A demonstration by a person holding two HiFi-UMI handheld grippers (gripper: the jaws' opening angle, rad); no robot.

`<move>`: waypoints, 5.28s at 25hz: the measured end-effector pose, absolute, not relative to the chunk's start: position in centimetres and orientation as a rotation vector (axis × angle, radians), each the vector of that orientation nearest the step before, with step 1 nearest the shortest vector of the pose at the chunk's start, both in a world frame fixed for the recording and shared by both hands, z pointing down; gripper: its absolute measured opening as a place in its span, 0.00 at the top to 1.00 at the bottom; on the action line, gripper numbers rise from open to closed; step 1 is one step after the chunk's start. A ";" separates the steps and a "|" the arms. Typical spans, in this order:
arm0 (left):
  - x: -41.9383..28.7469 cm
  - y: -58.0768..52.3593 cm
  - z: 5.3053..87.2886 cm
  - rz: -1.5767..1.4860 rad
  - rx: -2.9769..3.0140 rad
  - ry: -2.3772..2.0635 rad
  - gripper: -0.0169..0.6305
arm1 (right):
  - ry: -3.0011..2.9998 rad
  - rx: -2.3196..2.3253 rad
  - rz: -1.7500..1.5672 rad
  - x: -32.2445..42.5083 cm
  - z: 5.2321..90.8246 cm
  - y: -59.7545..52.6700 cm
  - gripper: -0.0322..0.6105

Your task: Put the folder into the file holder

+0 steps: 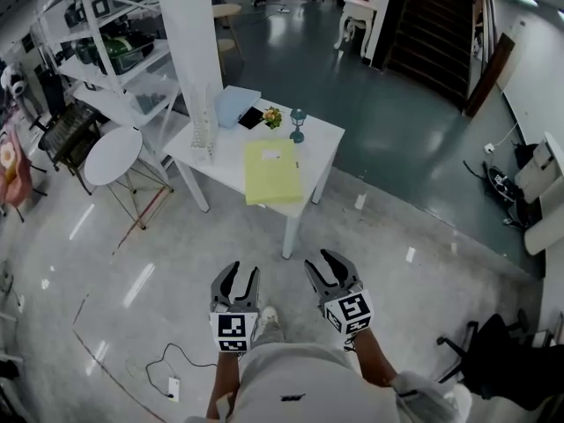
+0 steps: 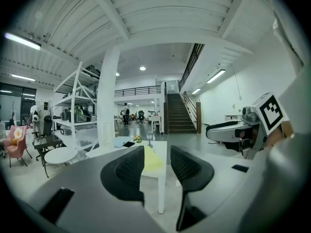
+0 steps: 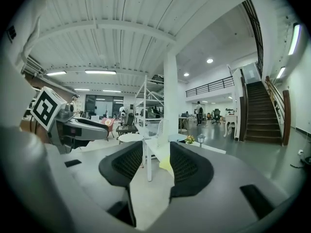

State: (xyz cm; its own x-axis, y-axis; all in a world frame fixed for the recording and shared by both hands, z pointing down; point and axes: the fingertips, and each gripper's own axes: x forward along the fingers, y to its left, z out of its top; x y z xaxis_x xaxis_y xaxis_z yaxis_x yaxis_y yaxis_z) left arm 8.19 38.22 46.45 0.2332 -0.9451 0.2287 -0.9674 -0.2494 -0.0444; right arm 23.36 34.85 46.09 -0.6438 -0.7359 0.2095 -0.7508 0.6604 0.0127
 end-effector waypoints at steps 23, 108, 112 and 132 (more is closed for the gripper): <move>0.2 21.5 46.0 0.258 2.469 -1.768 0.70 | -2.604 1.364 0.102 16.2 46.1 19.6 0.67; -4.1 -25.5 73.1 0.515 1.973 -1.367 0.60 | -2.226 1.199 0.742 15.7 71.3 -27.9 0.66; -4.1 -25.6 75.6 0.549 1.946 -1.320 0.56 | -2.187 1.163 0.761 15.8 73.5 -28.5 0.63; -2.7 -25.1 79.2 0.504 1.890 -1.079 0.41 | -2.130 0.956 0.969 14.1 78.9 -27.6 0.44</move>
State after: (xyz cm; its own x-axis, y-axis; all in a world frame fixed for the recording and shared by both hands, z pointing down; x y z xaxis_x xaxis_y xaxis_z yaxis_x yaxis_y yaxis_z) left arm -2.68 -25.07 79.20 0.5408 -0.4825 0.6890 -0.8380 -0.2385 0.4907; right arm 14.07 -27.59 78.90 -0.5576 -0.3581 0.7489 -0.7998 0.4733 -0.3692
